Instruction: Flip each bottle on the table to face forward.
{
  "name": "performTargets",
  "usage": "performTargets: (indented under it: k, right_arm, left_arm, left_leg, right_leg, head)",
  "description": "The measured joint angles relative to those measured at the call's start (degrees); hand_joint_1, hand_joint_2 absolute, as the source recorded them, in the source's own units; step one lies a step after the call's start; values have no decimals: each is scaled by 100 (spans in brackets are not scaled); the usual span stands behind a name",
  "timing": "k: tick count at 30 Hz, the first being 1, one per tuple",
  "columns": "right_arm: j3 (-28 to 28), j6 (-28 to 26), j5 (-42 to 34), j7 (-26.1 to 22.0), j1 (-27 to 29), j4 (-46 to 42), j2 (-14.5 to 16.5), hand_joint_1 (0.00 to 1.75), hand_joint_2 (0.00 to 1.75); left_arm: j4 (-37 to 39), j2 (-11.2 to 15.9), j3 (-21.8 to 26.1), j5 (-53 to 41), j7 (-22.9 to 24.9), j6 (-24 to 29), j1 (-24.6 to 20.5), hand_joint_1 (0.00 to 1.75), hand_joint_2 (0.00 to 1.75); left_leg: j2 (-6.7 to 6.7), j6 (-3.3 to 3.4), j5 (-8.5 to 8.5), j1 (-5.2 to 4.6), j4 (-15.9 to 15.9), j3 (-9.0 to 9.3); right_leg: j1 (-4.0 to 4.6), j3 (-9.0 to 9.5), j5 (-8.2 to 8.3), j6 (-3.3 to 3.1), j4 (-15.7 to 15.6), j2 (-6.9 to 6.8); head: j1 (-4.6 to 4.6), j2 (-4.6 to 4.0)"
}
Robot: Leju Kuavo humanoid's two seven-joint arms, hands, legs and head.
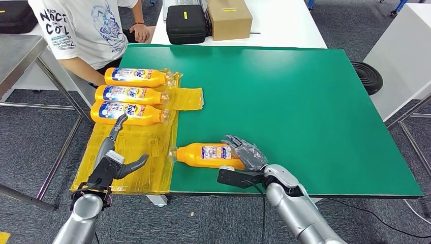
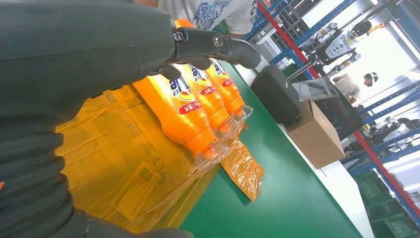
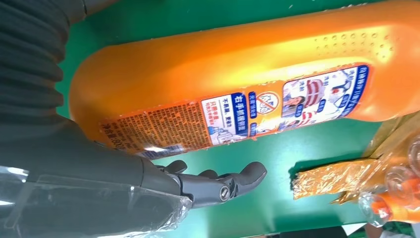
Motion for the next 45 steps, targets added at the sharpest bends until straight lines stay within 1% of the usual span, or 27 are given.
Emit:
performTargets:
  k: [8, 18, 31, 42, 43, 44, 45]
  right_arm:
    - [-166, 20, 17, 99, -98, 141, 0, 0, 175]
    - [-360, 203, 49, 236, -836, 1316, 44, 0, 175]
    - [-282, 682, 180, 284, -1620, 2406, 219, 0, 175]
    - [-50, 789, 266, 198, -2003, 2898, 355, 3, 175]
    - [-43, 790, 266, 198, -2016, 2918, 360, 10, 175]
    - [-39, 790, 266, 198, -2028, 2937, 364, 25, 175]
    - [-37, 790, 266, 198, -2037, 2953, 367, 58, 175]
  left_arm:
    - [7, -17, -2, -2, 2, -38, -32, 0, 175]
    - [198, -68, -10, 4, 38, -111, -251, 0, 175]
    - [341, -86, -13, 76, 68, -104, -302, 0, 175]
    - [341, -86, -11, 151, 76, -101, -292, 0, 175]
    - [341, -86, -11, 154, 76, -101, -291, 0, 175]
    - [341, -86, -11, 155, 76, -101, -291, 0, 175]
    - [341, -86, -11, 155, 76, -101, -290, 0, 175]
  left_leg:
    - [0, 0, 0, -1, 0, 0]
    - [1, 3, 4, 0, 0, 0]
    - [1, 3, 4, 0, 0, 0]
    - [1, 3, 4, 0, 0, -1]
    - [1, 3, 4, 0, 0, -1]
    - [1, 2, 4, 0, 0, -1]
    - [1, 3, 4, 0, 0, -1]
  right_leg:
    - [-1, 0, 1, 1, 0, 0]
    - [0, 0, 3, 1, 1, 0]
    - [0, 1, 3, 1, 1, 1]
    - [0, 1, 3, 1, 2, 0]
    - [0, 1, 3, 1, 2, 0]
    - [0, 1, 3, 1, 2, 1]
    - [0, 1, 3, 1, 2, 1]
  head:
    - [-1, 0]
    - [-1, 0]
    - [0, 0]
    - [-1, 0]
    - [-1, 0]
    - [-1, 0]
    - [0, 0]
